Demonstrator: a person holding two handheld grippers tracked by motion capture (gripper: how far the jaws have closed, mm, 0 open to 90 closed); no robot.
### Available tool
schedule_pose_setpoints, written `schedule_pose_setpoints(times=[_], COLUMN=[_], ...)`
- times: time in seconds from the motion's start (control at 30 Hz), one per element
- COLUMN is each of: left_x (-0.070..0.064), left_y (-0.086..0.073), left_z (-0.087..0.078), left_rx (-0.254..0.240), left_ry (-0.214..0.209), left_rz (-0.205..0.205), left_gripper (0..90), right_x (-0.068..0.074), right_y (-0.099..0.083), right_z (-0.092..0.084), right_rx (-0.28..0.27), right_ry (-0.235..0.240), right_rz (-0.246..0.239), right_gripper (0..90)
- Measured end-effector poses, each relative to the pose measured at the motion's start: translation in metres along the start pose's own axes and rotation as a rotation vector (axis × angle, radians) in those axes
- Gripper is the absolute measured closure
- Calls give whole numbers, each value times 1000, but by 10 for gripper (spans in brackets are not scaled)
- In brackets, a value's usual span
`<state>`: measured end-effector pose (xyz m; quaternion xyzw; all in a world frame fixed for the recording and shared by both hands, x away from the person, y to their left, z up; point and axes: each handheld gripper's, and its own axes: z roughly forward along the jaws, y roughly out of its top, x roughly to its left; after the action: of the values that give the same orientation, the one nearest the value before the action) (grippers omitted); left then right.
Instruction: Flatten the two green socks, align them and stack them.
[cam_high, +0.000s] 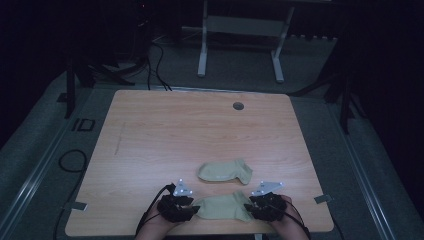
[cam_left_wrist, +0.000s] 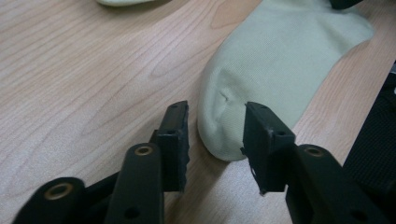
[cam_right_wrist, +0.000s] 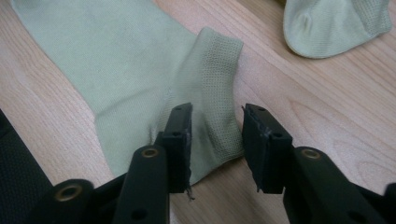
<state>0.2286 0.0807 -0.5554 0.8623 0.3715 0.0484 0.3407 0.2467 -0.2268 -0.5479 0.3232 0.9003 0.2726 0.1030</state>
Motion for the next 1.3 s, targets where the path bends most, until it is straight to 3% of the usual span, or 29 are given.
schedule_pose_setpoints(times=[0.13,0.2,0.3,0.4,0.63,0.77,1.3], left_x=[0,-1,-2,-3,1,4,18], left_y=[-1,-2,-3,-2,6,11,56], left_z=[2,3,3,2,-12,-16,-38], left_rx=[3,7,-3,-5,-68,-74,-107], left_ry=[4,0,-10,-15,-48,-52,-37], left_rz=[3,13,8,16,-19,-22,-2], left_gripper=[694,803,864,872,874,874,875], right_x=[1,2,4,6,6,3,-15], right_y=[0,-1,-1,-1,5,11,44], right_z=[0,0,0,-3,-28,-37,-62], right_rx=[-1,-9,-10,-20,-97,-129,-200], right_ry=[2,6,0,-3,-1,-9,-70], right_rz=[0,7,7,8,31,30,7], right_gripper=[740,805,833,837,840,839,839])
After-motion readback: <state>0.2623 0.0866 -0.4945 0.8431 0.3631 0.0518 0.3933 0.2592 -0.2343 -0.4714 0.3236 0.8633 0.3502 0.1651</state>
